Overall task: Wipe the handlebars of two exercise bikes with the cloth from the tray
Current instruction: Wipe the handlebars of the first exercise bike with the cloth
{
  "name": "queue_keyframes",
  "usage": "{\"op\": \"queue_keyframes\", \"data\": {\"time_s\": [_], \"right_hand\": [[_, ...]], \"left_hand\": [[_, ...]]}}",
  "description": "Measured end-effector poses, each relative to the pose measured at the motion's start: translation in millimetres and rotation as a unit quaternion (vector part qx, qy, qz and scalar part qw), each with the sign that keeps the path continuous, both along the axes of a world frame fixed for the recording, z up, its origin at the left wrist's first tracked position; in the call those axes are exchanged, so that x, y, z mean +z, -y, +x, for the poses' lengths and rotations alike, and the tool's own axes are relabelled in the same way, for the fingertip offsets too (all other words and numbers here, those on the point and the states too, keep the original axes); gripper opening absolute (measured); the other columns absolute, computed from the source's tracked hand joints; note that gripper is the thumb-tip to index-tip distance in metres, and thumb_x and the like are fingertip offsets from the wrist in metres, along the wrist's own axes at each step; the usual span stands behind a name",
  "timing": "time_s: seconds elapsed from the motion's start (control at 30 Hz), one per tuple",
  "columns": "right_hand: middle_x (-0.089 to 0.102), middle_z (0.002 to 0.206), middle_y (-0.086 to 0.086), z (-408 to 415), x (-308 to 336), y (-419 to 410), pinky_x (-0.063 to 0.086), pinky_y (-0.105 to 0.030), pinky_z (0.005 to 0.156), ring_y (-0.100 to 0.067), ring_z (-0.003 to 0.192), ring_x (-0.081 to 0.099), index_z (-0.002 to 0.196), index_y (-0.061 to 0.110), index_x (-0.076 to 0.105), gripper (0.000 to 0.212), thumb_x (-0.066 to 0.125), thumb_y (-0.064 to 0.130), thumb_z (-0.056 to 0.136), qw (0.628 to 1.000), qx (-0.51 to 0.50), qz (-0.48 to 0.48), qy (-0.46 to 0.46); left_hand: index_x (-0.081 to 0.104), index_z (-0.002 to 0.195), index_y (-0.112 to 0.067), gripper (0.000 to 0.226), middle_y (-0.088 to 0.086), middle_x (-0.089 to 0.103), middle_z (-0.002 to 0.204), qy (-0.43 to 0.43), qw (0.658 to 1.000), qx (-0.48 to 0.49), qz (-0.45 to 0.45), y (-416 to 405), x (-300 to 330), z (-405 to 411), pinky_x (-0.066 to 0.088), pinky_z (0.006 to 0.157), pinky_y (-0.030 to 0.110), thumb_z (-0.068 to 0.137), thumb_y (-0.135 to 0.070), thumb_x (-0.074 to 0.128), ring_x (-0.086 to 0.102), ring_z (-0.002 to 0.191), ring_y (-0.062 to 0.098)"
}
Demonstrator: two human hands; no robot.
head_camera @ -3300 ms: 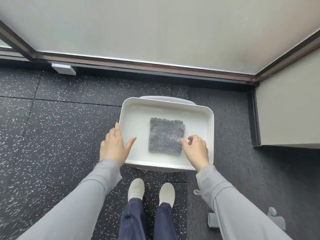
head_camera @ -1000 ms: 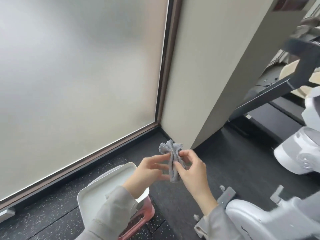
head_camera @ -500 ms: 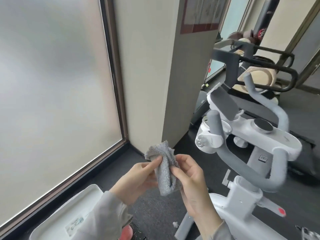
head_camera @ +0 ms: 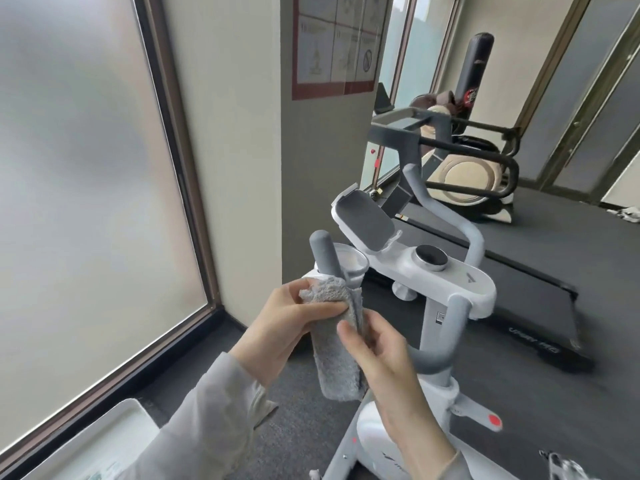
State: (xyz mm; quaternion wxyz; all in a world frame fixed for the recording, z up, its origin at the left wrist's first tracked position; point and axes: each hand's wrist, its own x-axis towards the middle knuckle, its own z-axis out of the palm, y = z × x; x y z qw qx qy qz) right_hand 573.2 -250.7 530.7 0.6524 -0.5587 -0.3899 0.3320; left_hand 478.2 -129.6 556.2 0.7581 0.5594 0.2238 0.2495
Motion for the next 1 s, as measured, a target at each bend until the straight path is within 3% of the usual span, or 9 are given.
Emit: {"op": "queue_keyframes", "data": {"time_s": [0.1,0.2,0.3,0.43,0.57,0.7,0.83,0.9,1.0], "right_hand": [[0.073,0.097,0.001,6.7,3.6,-5.8,0.049,-0.027,0.081,-0.011,0.095,0.067,0.102,0.024,0.066,0.024,0.067,0.034,0.081,0.998,-0.044,0.018,0.035],[0.071,0.087,-0.004,16.8,3.3,-12.2,0.049,-0.036,0.079,-0.013,0.083,0.063,0.095,0.02,0.066,0.021,0.066,0.035,0.08,0.996,-0.071,0.03,0.042],[0.068,0.086,-0.013,32.4,1.2,-17.6,0.047,-0.043,0.078,-0.017,0.081,0.059,0.094,0.018,0.065,0.021,0.067,0.034,0.08,0.992,-0.113,0.033,0.045],[0.069,0.087,-0.006,58.6,4.1,-25.9,0.048,-0.041,0.081,-0.019,0.084,0.062,0.096,0.019,0.066,0.011,0.065,0.024,0.086,0.979,-0.186,0.035,0.078],[0.063,0.073,0.006,74.0,25.0,-48.0,0.044,-0.019,0.066,-0.006,0.068,0.053,0.09,0.021,0.064,0.002,0.063,0.021,0.088,0.954,-0.238,0.047,0.175],[0.068,0.094,0.007,74.4,46.6,-89.6,0.047,-0.018,0.081,-0.005,0.092,0.061,0.099,0.02,0.066,0.013,0.064,0.015,0.087,0.926,-0.243,0.03,0.288],[0.063,0.106,0.023,65.9,52.3,-117.9,0.036,0.0,0.085,0.014,0.103,0.055,0.113,0.02,0.065,0.026,0.063,0.011,0.088,0.92,-0.164,0.001,0.355],[0.064,0.105,0.026,66.2,50.8,-120.0,0.037,0.001,0.083,0.015,0.102,0.056,0.109,0.025,0.065,0.024,0.062,0.011,0.089,0.924,-0.127,-0.014,0.359],[0.071,0.098,0.015,72.7,47.3,-116.4,0.042,-0.004,0.08,0.006,0.094,0.061,0.103,0.021,0.067,0.017,0.058,0.014,0.091,0.926,-0.105,-0.05,0.359]], "left_hand": [[0.069,0.081,-0.012,0.024,0.009,0.071,0.082,-0.002,1.0,0.001,0.018,-2.9,8.5,10.2,0.056,0.066,0.021,0.061,-0.013,0.083,0.069,0.079,0.019],[0.066,0.08,-0.011,0.024,0.008,0.068,0.081,0.015,0.999,0.024,0.016,-11.6,13.2,15.4,0.054,0.067,0.023,0.062,-0.018,0.081,0.065,0.074,0.015],[0.068,0.086,-0.01,0.023,0.003,0.068,0.082,-0.023,0.988,0.128,0.084,-26.6,12.1,18.8,0.048,0.073,0.031,0.068,-0.022,0.078,0.06,0.076,0.017],[0.067,0.088,-0.024,0.015,-0.008,0.07,0.091,-0.06,0.945,0.258,0.191,-49.7,1.2,19.3,0.047,0.07,0.019,0.075,-0.026,0.075,0.063,0.081,0.005],[0.056,0.107,-0.037,0.036,-0.016,0.063,0.108,-0.114,0.944,0.206,0.233,-59.4,-23.4,23.7,0.045,0.079,0.017,0.075,-0.033,0.073,0.058,0.099,-0.003],[0.049,0.116,-0.045,0.049,-0.024,0.057,0.115,-0.109,0.949,0.141,0.261,-57.0,-38.9,31.1,0.04,0.085,0.005,0.074,-0.039,0.072,0.05,0.11,-0.01],[0.054,0.116,-0.04,0.047,-0.021,0.06,0.116,-0.081,0.949,0.138,0.27,-58.3,-45.2,33.4,0.046,0.087,0.017,0.074,-0.035,0.074,0.051,0.113,-0.006],[0.057,0.113,-0.036,0.044,-0.02,0.062,0.114,-0.076,0.951,0.145,0.263,-61.0,-46.6,33.1,0.045,0.085,0.012,0.073,-0.032,0.075,0.053,0.11,-0.007],[0.061,0.108,-0.032,0.04,-0.018,0.064,0.11,-0.076,0.952,0.146,0.258,-63.5,-47.8,32.8,0.042,0.082,0.004,0.072,-0.031,0.076,0.055,0.104,-0.007]]}}
